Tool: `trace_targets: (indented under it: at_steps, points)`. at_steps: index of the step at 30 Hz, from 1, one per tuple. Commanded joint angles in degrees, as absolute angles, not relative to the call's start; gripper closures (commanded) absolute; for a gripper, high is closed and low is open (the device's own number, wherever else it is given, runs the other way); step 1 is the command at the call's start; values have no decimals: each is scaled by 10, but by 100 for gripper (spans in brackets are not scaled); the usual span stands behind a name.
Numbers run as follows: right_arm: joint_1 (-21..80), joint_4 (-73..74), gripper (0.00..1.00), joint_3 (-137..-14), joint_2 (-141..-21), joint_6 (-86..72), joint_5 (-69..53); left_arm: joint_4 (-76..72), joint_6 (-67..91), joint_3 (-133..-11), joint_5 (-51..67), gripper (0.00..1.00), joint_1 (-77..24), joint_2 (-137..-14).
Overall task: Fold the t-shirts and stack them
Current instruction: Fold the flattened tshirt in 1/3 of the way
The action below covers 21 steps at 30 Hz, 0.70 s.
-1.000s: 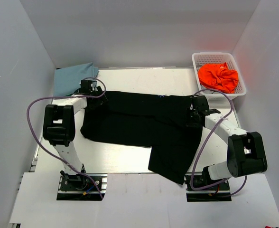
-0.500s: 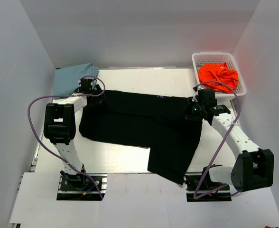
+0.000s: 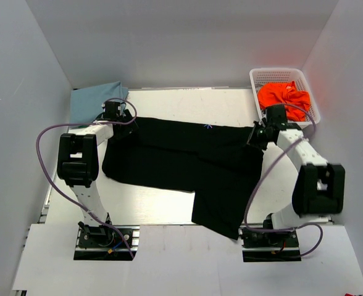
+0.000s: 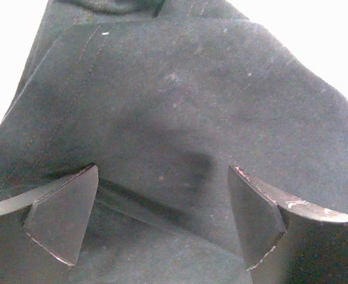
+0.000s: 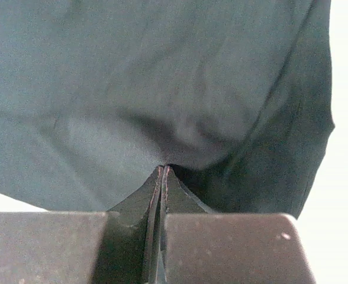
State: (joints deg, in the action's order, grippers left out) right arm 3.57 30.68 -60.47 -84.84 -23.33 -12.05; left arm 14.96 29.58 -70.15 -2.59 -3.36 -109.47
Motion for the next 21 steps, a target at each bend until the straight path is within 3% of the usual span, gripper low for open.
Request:
trace_targets:
  at_steps: [1,8,9,10,11,13,14,18,21]
  points:
    - [24,224,100,-669,-909,-214,-103,148,286,-726,-11,0,-28,-1105]
    - [27,208,100,-741,-985,-125,-54,142,280,-731,-1,0,-33,-1111]
    - [30,207,92,-737,-971,-98,-58,142,279,-724,-1,0,-33,-1111]
    - [36,211,66,-720,-962,-93,-53,137,279,-724,4,0,-33,-1111]
    - [40,207,47,-709,-951,-87,-52,137,279,-719,4,0,-33,-1111]
    - [47,202,44,-672,-895,-86,-41,137,279,-719,10,0,-33,-1111]
    - [61,193,31,-639,-878,-87,-40,137,279,-713,10,0,-33,-1111]
    - [90,202,31,-546,-790,-114,-53,137,274,-708,10,0,-33,-1106]
    - [108,241,32,-519,-791,-138,-33,137,274,-708,10,0,-33,-1106]
